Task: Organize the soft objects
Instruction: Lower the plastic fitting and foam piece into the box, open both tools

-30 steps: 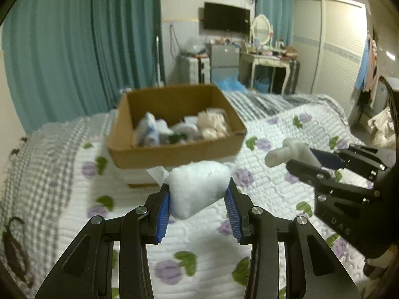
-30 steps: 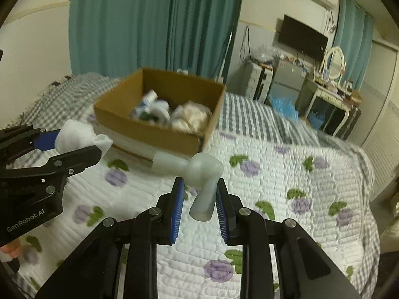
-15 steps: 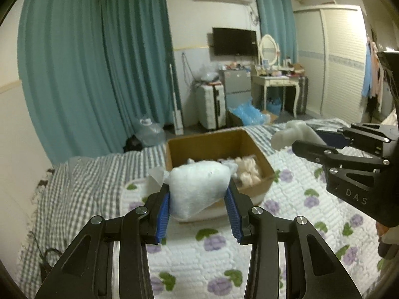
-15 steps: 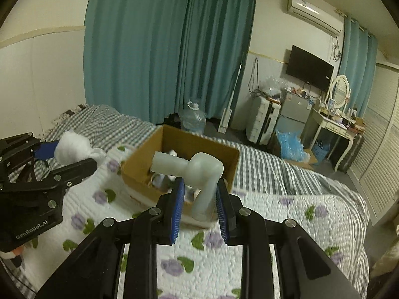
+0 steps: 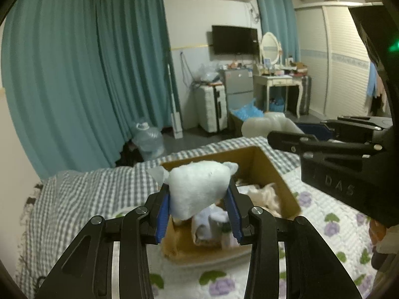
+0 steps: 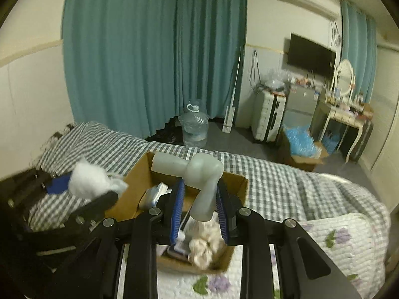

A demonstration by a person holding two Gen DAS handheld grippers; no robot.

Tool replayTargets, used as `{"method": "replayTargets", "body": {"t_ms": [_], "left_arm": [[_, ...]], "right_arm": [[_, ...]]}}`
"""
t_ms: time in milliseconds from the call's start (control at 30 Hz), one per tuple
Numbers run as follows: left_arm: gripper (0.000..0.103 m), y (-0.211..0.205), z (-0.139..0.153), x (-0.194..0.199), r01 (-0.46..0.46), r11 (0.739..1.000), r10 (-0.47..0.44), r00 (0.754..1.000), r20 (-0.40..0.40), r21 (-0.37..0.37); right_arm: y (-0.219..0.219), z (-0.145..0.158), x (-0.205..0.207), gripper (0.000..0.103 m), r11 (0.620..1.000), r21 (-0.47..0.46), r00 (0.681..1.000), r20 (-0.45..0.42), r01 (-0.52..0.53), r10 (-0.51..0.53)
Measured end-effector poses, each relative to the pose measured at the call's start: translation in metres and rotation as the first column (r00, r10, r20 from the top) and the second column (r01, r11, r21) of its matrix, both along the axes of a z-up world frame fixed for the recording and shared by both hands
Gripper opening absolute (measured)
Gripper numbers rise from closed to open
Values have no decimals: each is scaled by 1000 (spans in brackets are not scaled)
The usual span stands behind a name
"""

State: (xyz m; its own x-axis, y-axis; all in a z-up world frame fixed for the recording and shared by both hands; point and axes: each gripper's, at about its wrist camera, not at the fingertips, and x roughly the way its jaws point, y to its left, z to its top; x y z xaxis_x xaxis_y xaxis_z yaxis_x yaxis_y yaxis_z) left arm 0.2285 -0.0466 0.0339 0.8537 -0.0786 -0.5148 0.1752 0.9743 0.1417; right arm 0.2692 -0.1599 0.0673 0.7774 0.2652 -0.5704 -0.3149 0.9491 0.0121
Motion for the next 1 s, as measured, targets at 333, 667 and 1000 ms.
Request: {"method": "replayTargets", "body": {"t_ms": [333,667,1000], "left_arm": [[42,-14,-65,84,-3,1000,5,993,-118,18],[80,-16,-85,92,-69,997,72,987,-144,25],[93,-16,23,29,-111,994,110,993,29,19]], "right_arm": [[-10,-73,74,30,999,30,994,-108,29,-25],[-27,-73,71,67,994,66,993,-82,86,-81],[-53,65,-29,91,990,68,984,121,126,-133]]}}
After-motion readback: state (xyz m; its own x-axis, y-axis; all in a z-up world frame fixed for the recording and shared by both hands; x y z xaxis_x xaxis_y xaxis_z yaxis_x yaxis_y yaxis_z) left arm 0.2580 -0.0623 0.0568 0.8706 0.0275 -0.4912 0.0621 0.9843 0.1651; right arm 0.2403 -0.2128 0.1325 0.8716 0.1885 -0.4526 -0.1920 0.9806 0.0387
